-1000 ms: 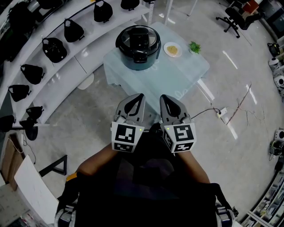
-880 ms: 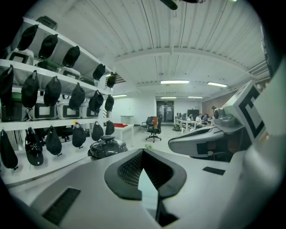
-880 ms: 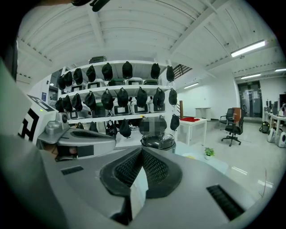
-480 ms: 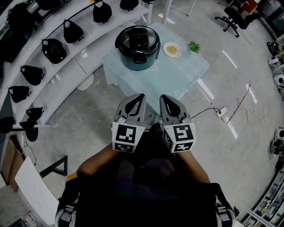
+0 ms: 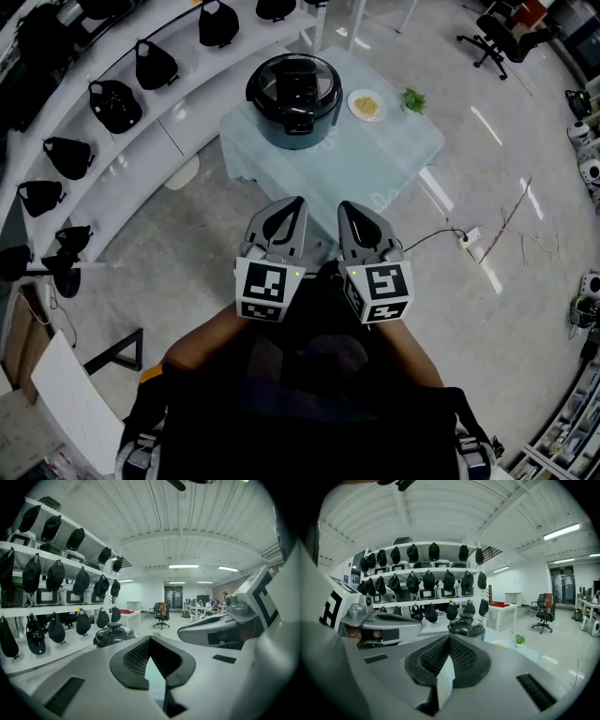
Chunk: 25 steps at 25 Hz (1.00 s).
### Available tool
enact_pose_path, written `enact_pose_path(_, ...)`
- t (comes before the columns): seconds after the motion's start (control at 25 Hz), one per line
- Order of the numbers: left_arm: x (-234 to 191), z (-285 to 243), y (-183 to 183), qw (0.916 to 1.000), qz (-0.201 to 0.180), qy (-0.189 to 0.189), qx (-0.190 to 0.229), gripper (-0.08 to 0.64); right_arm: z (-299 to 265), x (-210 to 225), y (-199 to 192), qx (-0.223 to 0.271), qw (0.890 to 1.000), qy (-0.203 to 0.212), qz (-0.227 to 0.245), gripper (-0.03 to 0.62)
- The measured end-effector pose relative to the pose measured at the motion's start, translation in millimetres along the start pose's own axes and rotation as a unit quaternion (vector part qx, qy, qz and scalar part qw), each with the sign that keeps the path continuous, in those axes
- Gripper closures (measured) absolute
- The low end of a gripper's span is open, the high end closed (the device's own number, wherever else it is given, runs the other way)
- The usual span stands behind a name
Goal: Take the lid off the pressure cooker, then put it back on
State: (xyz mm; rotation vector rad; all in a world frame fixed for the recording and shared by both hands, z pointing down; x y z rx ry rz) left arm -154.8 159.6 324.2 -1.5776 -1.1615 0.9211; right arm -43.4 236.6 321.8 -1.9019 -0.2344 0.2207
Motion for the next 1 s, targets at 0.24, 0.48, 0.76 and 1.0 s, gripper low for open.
enact_pose_path(0.24, -5, -1, 0, 1.0, 0.002, -0.001, 0.001, 0.554, -3, -5, 4, 0.0, 1.0, 0.003, 0.004, 0.577)
enact_pose_path(0.48, -9, 0, -1, 1.0, 0.003, 0.0, -0.002, 0.554, -8, -6, 3, -0.004, 1.0, 0.0, 0.002, 0.577)
enact_pose_path(0.76, -17, 3, -4, 0.9999, 0.009, 0.006, -0.004, 0.554, -15, -13, 5, -0.007, 1.0, 0.007, 0.004, 0.577)
enact_pose_path(1.0, -24, 6, -6, 0.9999, 0.012, 0.01, -0.004, 0.554, -21, -18, 5, -0.011, 1.0, 0.009, 0.007, 0.577)
Point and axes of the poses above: the fingertips, and each gripper's own axes: z backward along the fingers, x to its right, y out of its top, the point moved 7 cm from there along z, backward along the fingers, and after that the axes turned 12 degrees about -y, right-handed, at the moved point
